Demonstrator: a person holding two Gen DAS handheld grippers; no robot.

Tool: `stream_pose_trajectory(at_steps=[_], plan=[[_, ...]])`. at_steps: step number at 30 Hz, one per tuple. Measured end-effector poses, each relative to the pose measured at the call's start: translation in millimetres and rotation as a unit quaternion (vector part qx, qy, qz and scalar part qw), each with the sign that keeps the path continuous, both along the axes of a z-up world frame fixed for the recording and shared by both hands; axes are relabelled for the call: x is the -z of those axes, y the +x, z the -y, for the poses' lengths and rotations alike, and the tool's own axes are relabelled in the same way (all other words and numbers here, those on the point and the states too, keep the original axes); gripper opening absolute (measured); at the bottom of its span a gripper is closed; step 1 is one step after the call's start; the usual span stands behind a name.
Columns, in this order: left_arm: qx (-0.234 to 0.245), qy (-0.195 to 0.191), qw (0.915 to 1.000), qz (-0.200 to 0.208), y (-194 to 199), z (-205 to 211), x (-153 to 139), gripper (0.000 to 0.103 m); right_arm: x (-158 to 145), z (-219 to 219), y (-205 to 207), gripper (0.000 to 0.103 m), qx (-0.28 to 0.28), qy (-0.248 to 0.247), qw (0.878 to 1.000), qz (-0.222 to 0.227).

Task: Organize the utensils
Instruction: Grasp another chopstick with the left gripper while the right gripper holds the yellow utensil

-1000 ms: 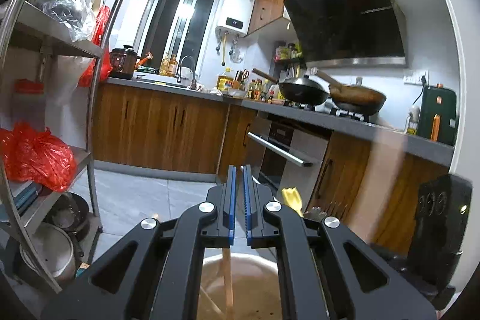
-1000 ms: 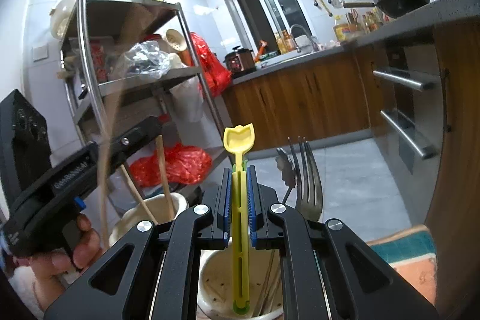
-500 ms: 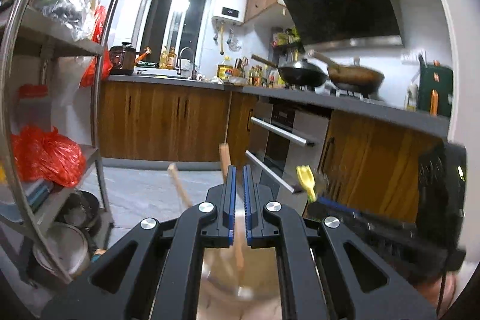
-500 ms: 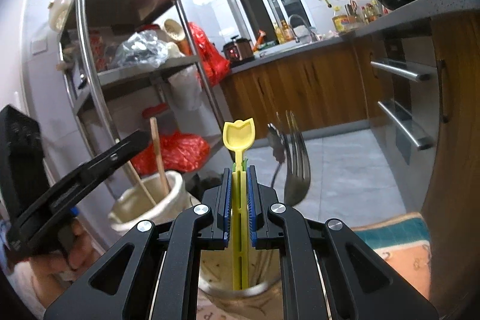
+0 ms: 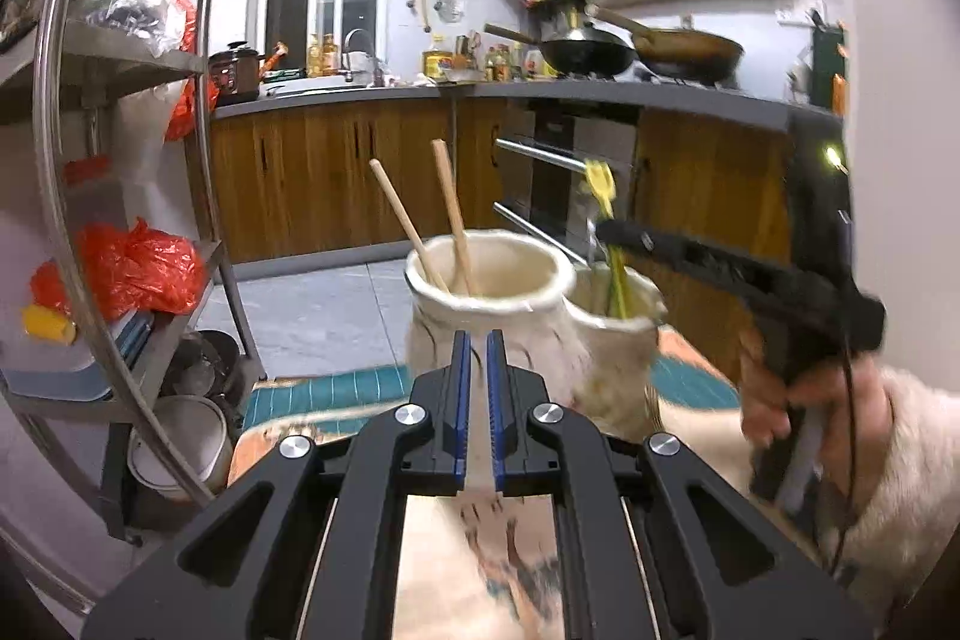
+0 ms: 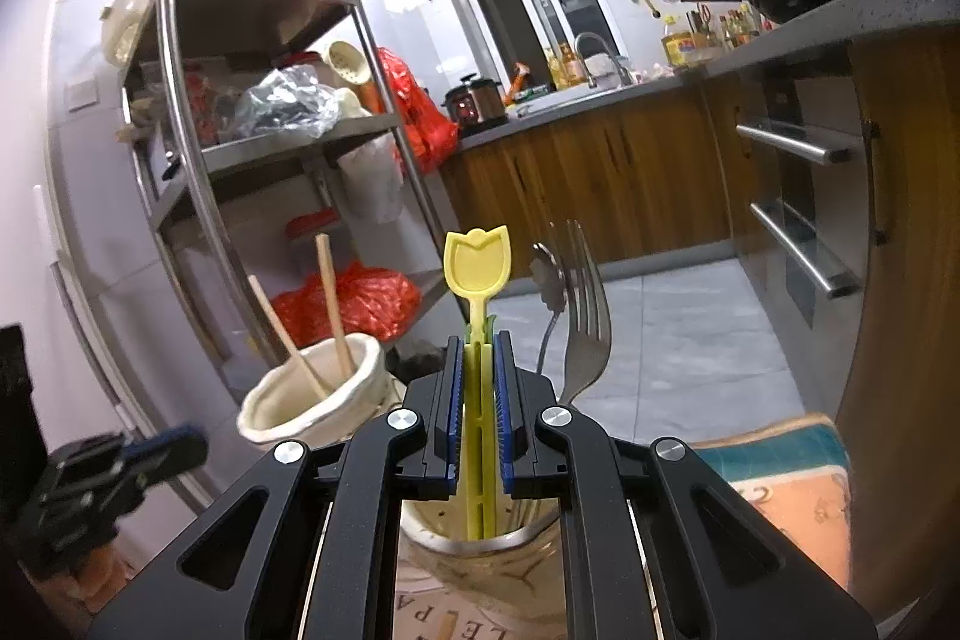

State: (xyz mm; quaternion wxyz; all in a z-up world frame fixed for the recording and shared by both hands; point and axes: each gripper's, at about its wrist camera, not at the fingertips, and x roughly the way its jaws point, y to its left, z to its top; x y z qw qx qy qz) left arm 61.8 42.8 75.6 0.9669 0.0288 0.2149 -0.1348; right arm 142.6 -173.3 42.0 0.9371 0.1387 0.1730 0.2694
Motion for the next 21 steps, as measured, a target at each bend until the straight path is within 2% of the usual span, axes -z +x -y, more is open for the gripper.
stream_pose_trajectory(at_steps=[2, 4, 5, 8, 11, 14, 15, 16, 18, 21], plan=[[0.009, 0.012, 0.9993, -0.034, -7, 3, 7, 0.009, -2, 0, -2, 0.011, 0.0, 0.001, 1.0, 0.002], [0.018, 0.014, 0.9963, -0.082, -10, 4, 21, 0.027, -3, 0, -4, 0.011, 0.001, 0.0, 1.0, 0.001], [0.02, 0.019, 0.9931, -0.114, -12, 7, 32, 0.029, -3, 0, -4, 0.011, 0.0, 0.0, 1.0, 0.0], [0.017, 0.052, 0.9812, -0.185, -17, 13, 64, 0.03, -3, 1, -4, 0.011, 0.0, -0.004, 1.0, -0.005], [0.015, 0.058, 0.9699, -0.236, -20, 15, 87, 0.03, -2, 1, -5, 0.011, 0.003, -0.003, 1.0, -0.011], [0.007, 0.062, 0.9633, -0.261, -24, 15, 101, 0.028, -1, 2, -7, 0.011, 0.003, -0.004, 1.0, -0.01], [0.007, 0.067, 0.9624, -0.263, -26, 16, 103, 0.021, -1, 3, -8, 0.011, 0.002, -0.004, 1.0, -0.011], [0.004, 0.075, 0.9626, -0.26, -27, 17, 104, 0.014, -1, 3, -9, 0.011, 0.002, -0.005, 1.0, -0.012], [0.002, 0.088, 0.9626, -0.256, -27, 18, 102, 0.007, 0, 3, -9, 0.011, 0.001, -0.005, 1.0, -0.014], [0.015, 0.078, 0.9664, -0.245, -29, 16, 94, 0.006, -1, 4, -9, 0.011, 0.001, -0.004, 1.0, -0.016]])
